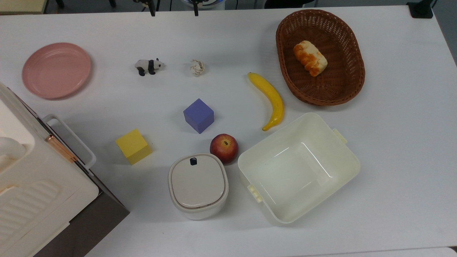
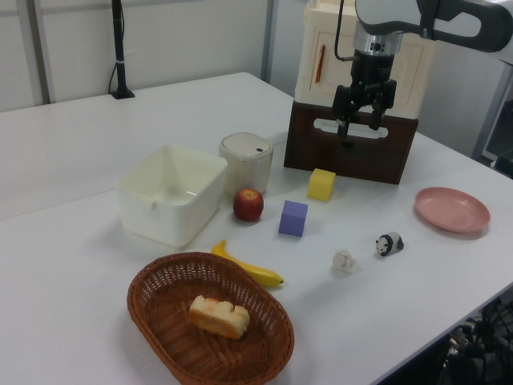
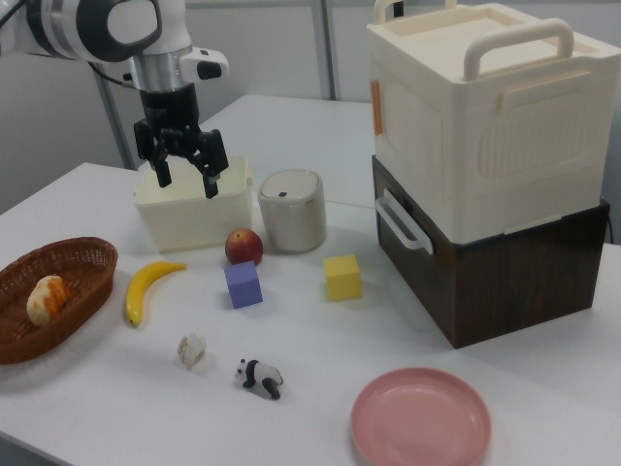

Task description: Open the trash can

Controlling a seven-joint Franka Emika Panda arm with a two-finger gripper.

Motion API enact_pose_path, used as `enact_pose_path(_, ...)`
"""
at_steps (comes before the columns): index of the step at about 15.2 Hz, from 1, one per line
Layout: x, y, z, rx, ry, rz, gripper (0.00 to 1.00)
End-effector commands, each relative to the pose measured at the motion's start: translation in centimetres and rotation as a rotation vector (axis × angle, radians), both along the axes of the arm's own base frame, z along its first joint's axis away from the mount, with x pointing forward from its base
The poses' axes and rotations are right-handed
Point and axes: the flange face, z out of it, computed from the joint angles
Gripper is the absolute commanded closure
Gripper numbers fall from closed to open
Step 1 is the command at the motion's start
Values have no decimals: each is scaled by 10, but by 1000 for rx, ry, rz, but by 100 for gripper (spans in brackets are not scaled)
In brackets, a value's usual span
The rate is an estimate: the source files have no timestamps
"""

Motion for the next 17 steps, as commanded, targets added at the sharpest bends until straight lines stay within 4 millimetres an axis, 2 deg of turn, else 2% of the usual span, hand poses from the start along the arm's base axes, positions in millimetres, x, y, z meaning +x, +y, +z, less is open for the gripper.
enact_pose_path(1,-4,8,1,3,8,-28,0)
enact_pose_path(12,3,9,-5,16,-34,-30,0)
enact_pose_path(17,6,13,-15,5,-48,18,0)
